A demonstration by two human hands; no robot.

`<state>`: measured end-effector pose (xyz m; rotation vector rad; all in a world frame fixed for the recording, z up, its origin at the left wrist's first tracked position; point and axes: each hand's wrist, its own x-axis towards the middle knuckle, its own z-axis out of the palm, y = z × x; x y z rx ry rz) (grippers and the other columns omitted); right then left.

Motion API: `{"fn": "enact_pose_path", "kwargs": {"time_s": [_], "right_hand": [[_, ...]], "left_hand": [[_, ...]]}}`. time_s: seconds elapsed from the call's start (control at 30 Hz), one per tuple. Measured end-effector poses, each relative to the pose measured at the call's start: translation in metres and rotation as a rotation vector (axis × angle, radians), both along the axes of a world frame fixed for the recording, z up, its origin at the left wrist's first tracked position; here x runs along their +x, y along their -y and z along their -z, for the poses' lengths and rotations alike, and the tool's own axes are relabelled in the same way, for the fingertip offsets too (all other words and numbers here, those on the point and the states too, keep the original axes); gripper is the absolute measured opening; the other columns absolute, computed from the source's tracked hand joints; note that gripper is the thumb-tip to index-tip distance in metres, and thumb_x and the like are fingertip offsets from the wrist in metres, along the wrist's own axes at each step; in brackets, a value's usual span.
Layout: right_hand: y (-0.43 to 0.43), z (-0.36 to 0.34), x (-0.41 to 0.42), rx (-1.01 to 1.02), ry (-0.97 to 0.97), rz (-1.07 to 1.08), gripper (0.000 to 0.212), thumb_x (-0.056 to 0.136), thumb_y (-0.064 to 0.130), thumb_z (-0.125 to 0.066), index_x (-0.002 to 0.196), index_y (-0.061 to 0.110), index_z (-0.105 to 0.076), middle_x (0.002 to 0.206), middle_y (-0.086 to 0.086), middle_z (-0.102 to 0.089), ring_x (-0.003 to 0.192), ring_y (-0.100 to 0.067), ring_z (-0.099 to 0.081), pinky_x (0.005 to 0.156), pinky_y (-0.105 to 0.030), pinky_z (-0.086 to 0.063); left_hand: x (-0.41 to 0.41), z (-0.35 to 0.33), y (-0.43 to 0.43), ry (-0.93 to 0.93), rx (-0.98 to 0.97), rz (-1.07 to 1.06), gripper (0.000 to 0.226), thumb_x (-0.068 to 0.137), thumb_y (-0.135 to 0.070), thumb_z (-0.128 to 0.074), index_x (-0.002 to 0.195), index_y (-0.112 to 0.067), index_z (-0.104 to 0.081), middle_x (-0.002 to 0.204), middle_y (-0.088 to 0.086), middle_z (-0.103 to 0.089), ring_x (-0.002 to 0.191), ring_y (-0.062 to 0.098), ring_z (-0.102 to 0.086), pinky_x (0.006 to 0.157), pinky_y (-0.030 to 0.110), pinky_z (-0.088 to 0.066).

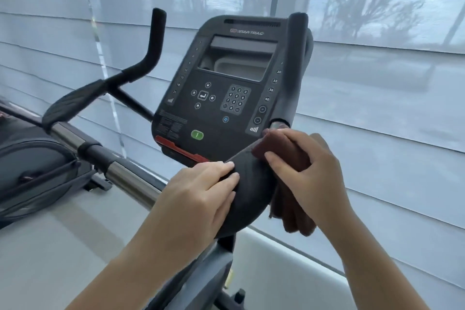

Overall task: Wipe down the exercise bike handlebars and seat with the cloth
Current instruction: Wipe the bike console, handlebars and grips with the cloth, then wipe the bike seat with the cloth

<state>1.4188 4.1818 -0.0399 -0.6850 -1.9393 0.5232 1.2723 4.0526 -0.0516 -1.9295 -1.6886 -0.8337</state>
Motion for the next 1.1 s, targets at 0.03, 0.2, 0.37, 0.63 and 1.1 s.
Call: {"fn": "enact_pose_path", "kwargs": {"time_s": [0.03,0.2,0.37,0.63,1.1], "right_hand": [[0.002,0.004,0.004,0.009,0.002,-0.027,0.031,0.074,0.035,-0.068,0.102,0.045,-0.061,0.092,0.008,-0.056,0.089,0.005,-0.053,0.077,-0.002,-0.037],[0.012,0.016,0.024,0.016,0.026,-0.175,0.031,0.071,0.038,-0.07,0.101,0.042,-0.062,0.09,0.01,-0.057,0.089,0.001,-0.054,0.076,-0.003,-0.038],[0.013,0.021,0.028,0.032,0.021,-0.216,0.033,0.073,0.033,-0.07,0.105,0.037,-0.062,0.091,0.008,-0.054,0.087,-0.004,-0.053,0.076,-0.008,-0.04],[0.028,0.032,0.039,0.144,0.067,-0.178,0.037,0.074,0.03,-0.073,0.11,0.029,-0.063,0.091,0.005,-0.048,0.083,-0.02,-0.054,0.068,-0.018,-0.039],[0.218,0.083,0.019,0.098,0.206,-0.401,0.042,0.072,0.028,-0.077,0.112,0.027,-0.064,0.09,0.003,-0.046,0.078,-0.018,-0.052,0.066,-0.029,-0.044]], "left_hand": [[0.005,0.002,0.001,0.009,0.007,-0.032,0.034,0.087,-0.016,-0.043,0.1,0.0,-0.07,0.106,0.011,-0.068,0.098,0.027,-0.064,0.078,0.042,-0.053],[0.029,0.011,0.005,0.009,0.037,-0.182,0.032,0.088,-0.015,-0.045,0.102,0.002,-0.068,0.105,0.013,-0.067,0.098,0.028,-0.063,0.081,0.043,-0.053],[0.05,0.023,0.012,-0.018,0.059,-0.318,0.033,0.089,-0.017,-0.047,0.108,0.002,-0.065,0.109,0.014,-0.066,0.101,0.027,-0.062,0.083,0.042,-0.053],[0.075,0.044,0.043,-0.031,0.097,-0.492,0.03,0.088,-0.013,-0.047,0.108,-0.004,-0.067,0.11,0.015,-0.065,0.102,0.028,-0.061,0.083,0.036,-0.049],[0.085,0.108,0.261,0.107,0.031,-0.798,0.028,0.081,-0.011,-0.047,0.097,-0.003,-0.069,0.099,0.011,-0.067,0.089,0.029,-0.063,0.071,0.04,-0.052]]}}
